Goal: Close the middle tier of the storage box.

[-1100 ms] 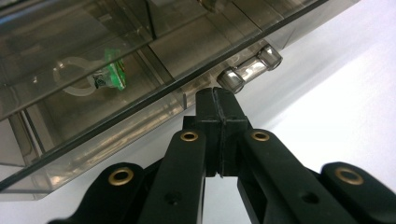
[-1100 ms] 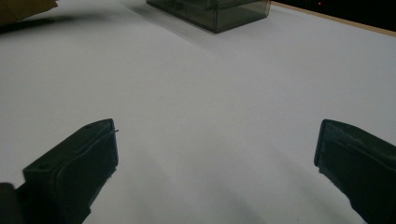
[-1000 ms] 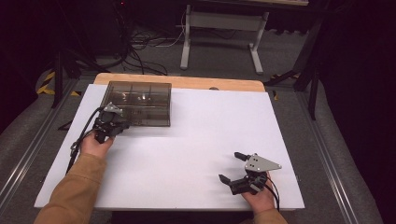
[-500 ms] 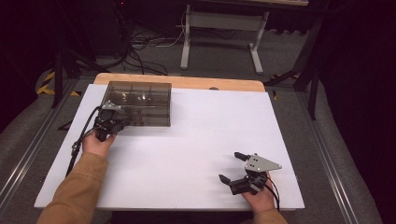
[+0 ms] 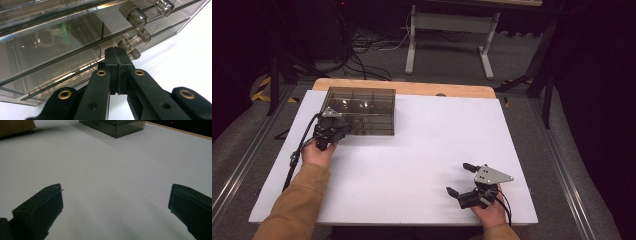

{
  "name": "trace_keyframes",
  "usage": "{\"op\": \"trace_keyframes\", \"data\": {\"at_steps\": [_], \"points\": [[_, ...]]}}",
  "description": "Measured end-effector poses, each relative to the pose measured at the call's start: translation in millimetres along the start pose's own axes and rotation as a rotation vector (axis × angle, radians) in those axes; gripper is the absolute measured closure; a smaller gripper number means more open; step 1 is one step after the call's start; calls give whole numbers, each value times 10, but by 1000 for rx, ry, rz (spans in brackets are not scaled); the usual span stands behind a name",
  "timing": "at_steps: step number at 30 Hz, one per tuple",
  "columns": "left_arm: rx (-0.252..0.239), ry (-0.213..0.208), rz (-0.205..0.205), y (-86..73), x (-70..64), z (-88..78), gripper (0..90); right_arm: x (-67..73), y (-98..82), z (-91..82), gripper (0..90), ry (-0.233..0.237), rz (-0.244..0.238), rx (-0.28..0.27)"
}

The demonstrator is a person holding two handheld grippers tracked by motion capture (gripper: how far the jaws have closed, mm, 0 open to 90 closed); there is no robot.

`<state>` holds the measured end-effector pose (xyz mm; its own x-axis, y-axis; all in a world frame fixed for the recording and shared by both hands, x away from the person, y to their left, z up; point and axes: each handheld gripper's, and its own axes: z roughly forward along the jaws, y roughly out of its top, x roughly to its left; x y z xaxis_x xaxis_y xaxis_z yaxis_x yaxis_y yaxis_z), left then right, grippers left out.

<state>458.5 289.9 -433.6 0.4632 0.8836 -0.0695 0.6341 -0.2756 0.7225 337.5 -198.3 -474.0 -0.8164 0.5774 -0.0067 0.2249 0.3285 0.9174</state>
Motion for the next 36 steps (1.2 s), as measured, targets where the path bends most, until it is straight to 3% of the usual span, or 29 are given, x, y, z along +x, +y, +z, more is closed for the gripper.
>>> {"op": "trace_keyframes", "data": {"at_steps": [11,16,23,26,31,36], "points": [[0,18,26,3,-16,-1,898,0,0,0,1,0,0,0],[-3,15,47,-4,-29,-34,833,0,0,1,1,3,1,0],[-15,-50,48,-1,-20,-130,743,-3,4,3,1,7,1,3],[-23,-46,66,1,-26,-165,694,-6,6,4,1,9,3,3],[-19,-123,60,3,-51,-247,620,-12,8,0,1,12,13,-1],[-32,-152,91,3,-93,-336,513,-22,12,-1,1,13,11,0]]}}
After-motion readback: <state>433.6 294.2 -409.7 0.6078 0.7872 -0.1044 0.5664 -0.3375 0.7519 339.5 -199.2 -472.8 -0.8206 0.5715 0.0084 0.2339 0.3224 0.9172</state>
